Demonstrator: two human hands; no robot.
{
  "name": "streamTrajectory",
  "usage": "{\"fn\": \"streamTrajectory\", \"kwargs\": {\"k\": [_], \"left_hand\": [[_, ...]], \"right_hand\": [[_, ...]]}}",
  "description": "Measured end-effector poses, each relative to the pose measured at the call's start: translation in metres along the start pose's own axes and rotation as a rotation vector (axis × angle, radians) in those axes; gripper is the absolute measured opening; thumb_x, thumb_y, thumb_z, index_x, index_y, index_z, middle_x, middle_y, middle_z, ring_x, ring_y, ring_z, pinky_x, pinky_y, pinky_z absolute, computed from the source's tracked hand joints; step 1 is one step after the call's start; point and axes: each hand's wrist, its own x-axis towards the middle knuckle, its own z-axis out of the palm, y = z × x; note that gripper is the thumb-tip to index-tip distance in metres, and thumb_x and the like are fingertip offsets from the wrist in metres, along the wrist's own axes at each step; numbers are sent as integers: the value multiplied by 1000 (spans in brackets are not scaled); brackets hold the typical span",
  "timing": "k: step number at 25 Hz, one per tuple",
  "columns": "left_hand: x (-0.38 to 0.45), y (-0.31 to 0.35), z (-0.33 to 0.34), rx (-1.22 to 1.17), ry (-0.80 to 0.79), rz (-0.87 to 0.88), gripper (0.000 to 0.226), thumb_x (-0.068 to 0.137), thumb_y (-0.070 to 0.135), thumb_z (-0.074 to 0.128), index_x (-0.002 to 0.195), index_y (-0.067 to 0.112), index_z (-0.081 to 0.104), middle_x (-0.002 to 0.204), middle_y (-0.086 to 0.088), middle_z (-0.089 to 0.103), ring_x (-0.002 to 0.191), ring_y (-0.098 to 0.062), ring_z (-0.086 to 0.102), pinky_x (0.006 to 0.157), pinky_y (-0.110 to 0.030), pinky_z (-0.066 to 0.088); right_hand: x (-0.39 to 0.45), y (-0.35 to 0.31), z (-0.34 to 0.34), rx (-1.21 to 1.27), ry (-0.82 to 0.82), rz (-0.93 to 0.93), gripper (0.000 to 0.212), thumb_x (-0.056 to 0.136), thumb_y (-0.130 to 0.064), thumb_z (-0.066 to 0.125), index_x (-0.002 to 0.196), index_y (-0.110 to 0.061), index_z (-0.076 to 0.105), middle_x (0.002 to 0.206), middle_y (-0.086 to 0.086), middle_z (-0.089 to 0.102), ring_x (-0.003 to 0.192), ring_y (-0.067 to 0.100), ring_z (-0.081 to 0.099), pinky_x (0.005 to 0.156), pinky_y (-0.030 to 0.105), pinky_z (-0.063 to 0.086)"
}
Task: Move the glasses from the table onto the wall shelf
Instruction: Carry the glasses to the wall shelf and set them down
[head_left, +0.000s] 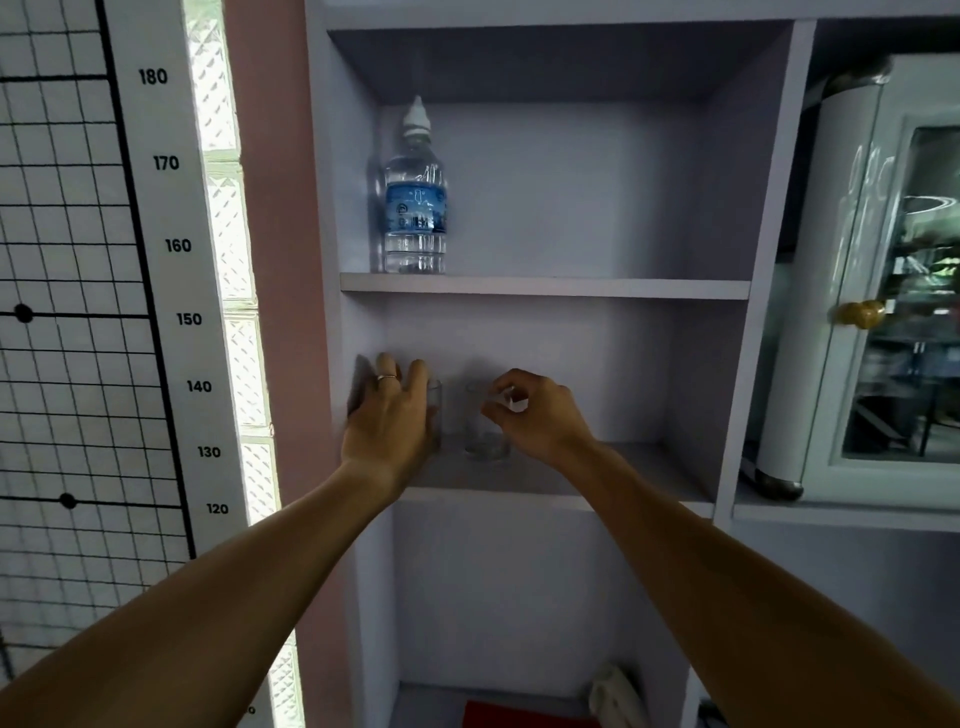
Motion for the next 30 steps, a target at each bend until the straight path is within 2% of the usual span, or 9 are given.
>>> {"fn": "streamTrajectory", "kwargs": {"k": [3, 7, 9, 12, 15, 19, 24, 28, 30], "left_hand": [[-1, 2, 4, 89, -7, 54, 24, 93, 18, 52, 116, 12, 47, 124, -17, 52, 109, -36, 58, 83, -45, 55], [1, -5, 11, 91, -35, 80, 25, 91, 11, 48, 114, 8, 56, 121, -15, 61, 109, -35, 60, 88, -45, 53], [1, -9, 13, 112, -53, 84, 26, 90, 11, 50, 115, 6, 58, 121, -15, 63, 107, -35, 62, 89, -44, 53], [1, -12, 17, 103, -92, 71, 27, 88, 10, 53, 113, 3, 59, 118, -18, 65, 104, -37, 64, 88, -44, 53], [0, -9, 18, 77, -110, 30, 26, 86, 11, 52, 109, 2, 60, 116, -20, 64, 102, -40, 64, 84, -44, 54], [-1, -7, 20, 77, -108, -7, 26, 88, 15, 52, 108, 1, 61, 115, -23, 63, 101, -43, 64, 80, -43, 51], [-6, -11, 22, 48, -127, 0, 31, 86, 16, 53, 112, 2, 65, 115, -21, 67, 100, -38, 65, 82, -39, 54], [-16, -12, 15, 3, -179, 7, 29, 86, 17, 54, 108, 3, 67, 112, -18, 70, 99, -33, 66, 85, -38, 55], [-23, -12, 1, -56, -193, -14, 26, 84, 18, 56, 103, 4, 68, 105, -16, 72, 94, -32, 68, 82, -34, 55]], "right_hand": [[4, -2, 5, 53, 29, 26, 38, 85, -32, 75, 120, -20, 64, 103, -1, 59, 92, 20, 61, 76, 27, 50], [12, -4, 13, 108, 29, 71, 42, 82, -27, 77, 119, -19, 57, 110, 6, 61, 92, 28, 66, 74, 32, 56], [15, -4, 16, 122, 26, 90, 41, 83, -18, 75, 118, -20, 56, 106, 6, 62, 90, 26, 65, 68, 27, 56], [15, -4, 17, 161, -14, 85, 40, 81, -9, 73, 115, -21, 56, 83, 1, 64, 73, 15, 62, 51, 12, 49], [18, -6, 20, 151, -48, 49, 42, 78, -7, 73, 114, -23, 56, 82, 7, 70, 65, 11, 59, 42, 8, 44], [20, -7, 24, 136, -109, 8, 47, 79, -7, 71, 119, -24, 54, 86, 6, 67, 71, 12, 59, 49, 12, 48], [19, -8, 27, 145, -188, -9, 52, 81, -10, 72, 126, -23, 50, 101, 6, 65, 93, 21, 64, 74, 27, 56], [5, -2, 24, 153, -164, -3, 45, 83, -8, 70, 123, -20, 55, 99, 7, 69, 90, 21, 65, 66, 18, 50], [-4, -5, 19, 109, -160, -23, 37, 83, -9, 69, 118, -18, 62, 98, 4, 71, 93, 21, 67, 72, 19, 49]]}}
